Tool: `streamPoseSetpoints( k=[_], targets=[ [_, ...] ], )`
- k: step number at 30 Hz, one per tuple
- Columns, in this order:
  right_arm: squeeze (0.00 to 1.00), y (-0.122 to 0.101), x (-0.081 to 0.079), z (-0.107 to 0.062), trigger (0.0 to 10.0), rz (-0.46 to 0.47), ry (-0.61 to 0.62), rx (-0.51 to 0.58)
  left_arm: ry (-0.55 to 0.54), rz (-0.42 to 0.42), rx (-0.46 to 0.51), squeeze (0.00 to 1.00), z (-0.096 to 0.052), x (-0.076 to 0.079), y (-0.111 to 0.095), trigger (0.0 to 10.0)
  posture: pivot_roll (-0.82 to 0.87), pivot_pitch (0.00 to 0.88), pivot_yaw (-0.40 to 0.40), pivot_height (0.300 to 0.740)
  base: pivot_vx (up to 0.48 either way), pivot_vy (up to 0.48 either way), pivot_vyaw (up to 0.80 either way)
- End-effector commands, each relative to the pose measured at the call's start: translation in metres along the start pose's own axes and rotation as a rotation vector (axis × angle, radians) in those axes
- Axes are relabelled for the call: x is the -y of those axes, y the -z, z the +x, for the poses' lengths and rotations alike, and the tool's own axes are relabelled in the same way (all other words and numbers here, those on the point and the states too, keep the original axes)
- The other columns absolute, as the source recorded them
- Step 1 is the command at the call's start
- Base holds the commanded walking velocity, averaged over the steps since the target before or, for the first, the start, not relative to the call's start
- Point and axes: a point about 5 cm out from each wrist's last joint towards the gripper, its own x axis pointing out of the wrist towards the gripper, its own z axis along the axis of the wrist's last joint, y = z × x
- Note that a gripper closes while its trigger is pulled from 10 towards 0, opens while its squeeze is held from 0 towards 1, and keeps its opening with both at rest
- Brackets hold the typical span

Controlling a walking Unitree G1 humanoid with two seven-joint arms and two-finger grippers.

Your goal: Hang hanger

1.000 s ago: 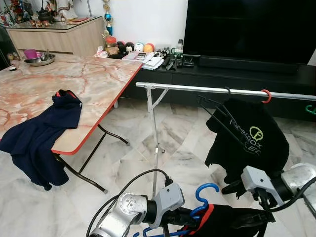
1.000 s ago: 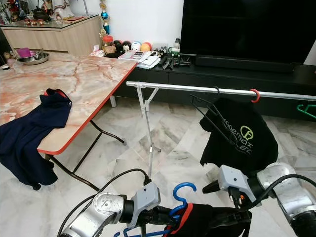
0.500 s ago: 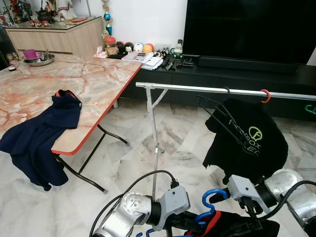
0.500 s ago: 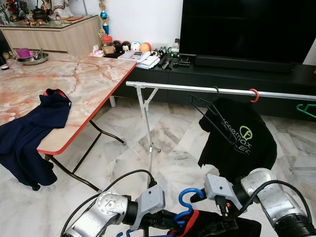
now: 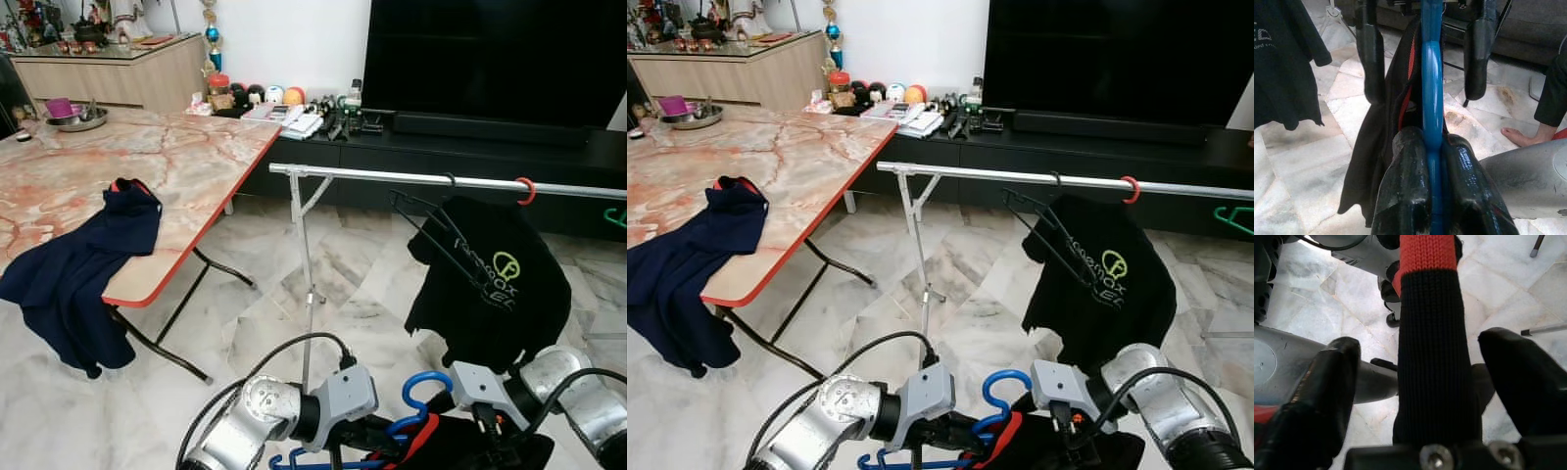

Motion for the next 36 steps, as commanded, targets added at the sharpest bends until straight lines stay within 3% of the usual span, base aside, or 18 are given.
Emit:
streamPoseSetpoints(
  k=[1, 36],
  targets=[
    [0.00, -0.0030, 0.0029, -0.0017, 0.0, -0.008, 0.010, 0.000, 0.007, 0.051, 0.034, 0.00, 0.0016, -0.0013, -0.0153, 10.0, 0.07, 0.000, -0.025, 0.740, 0.000, 0.000, 0.00],
    [0.00, -0.0129, 0.0097, 0.0049, 0.0, -0.029, 0.045, 0.033, -0.002, 0.063, 0.007, 0.00, -0.0027, -0.0060, -0.0158, 10.0, 0.08, 0.000, -0.013, 0.740, 0.000, 0.000, 0.00]
  ],
)
